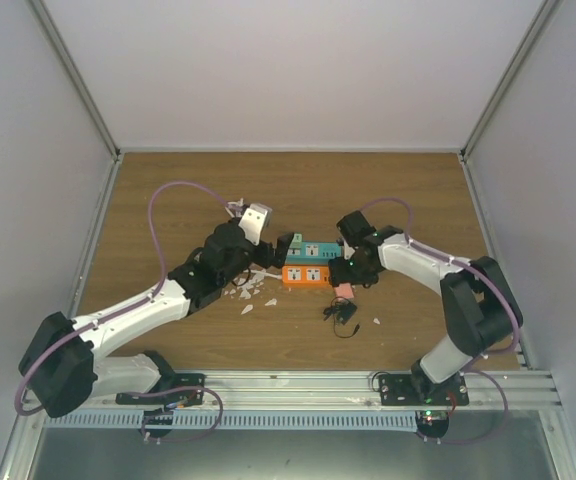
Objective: Insert the plug
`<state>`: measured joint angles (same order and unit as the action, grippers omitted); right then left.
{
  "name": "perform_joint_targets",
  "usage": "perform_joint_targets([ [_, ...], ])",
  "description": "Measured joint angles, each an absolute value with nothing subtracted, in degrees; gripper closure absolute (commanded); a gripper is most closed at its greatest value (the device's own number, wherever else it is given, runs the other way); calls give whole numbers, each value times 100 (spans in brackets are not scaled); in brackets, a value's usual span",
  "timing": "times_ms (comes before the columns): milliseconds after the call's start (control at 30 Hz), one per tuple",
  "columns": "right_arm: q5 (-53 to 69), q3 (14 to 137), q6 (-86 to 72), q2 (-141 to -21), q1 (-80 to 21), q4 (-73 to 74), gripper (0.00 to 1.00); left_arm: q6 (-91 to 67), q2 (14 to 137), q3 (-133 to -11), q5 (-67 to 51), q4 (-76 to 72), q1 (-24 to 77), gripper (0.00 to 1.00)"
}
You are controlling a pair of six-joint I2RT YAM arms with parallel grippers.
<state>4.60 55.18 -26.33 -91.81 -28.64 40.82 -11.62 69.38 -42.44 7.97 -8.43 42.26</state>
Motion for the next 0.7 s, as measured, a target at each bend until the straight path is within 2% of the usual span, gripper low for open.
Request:
perform_joint_targets([
  [333, 910, 5704, -2462, -9574, -2884, 3546, 30, -1229, 6875, -4152, 705, -928, 4099, 1],
  [700, 633, 5395, -2493, -9098, -3485, 3653, 30, -1251, 6737, -4115, 655, -945, 4040, 1],
])
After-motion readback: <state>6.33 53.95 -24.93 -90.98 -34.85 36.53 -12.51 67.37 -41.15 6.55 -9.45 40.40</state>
